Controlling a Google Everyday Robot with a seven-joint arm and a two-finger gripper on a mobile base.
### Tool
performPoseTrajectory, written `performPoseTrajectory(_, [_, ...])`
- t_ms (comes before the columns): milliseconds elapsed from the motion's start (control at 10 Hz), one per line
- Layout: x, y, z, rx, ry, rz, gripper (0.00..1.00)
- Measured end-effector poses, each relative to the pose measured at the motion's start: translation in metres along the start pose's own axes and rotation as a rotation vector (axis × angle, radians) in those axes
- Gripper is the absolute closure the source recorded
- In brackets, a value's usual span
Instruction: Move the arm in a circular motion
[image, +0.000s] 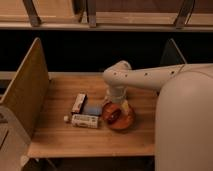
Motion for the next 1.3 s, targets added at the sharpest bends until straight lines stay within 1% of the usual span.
performPoseTrajectory(100, [-0.002,0.0,-0.001,0.0,-0.004,0.002,0.2])
performPoseTrajectory(200, [-0.015,0.001,-0.006,-0.003,-0.036,0.001,0.2])
performPoseTrajectory(300, [-0.038,0.008,-0.017,-0.013,-0.091,-0.018,0.2])
performPoseTrajectory(400, [-0.05,0.02,-0.023,-0.03,-0.119,-0.046,0.2])
performPoseTrajectory(500, [-0.063,0.04,-0.033,-0.056,-0.153,-0.097,0.2])
performPoseTrajectory(600, [-0.069,0.061,-0.039,-0.08,-0.167,-0.146,0.2])
performPoseTrajectory(700, [-0.067,0.087,-0.04,-0.104,-0.168,-0.212,0.2])
performPoseTrajectory(800, [-0.061,0.104,-0.04,-0.115,-0.164,-0.259,0.2])
performPoseTrajectory(900, [-0.044,0.122,-0.036,-0.114,-0.15,-0.325,0.2])
performPoseTrajectory(1000, [-0.023,0.136,-0.032,-0.105,-0.132,-0.385,0.2])
performPoseTrajectory(1100, [0.001,0.144,-0.026,-0.086,-0.11,-0.431,0.2])
performPoseTrajectory(1200, [0.021,0.144,-0.021,-0.06,-0.089,-0.45,0.2])
performPoseTrajectory(1300, [0.041,0.137,-0.018,-0.036,-0.068,-0.432,0.2])
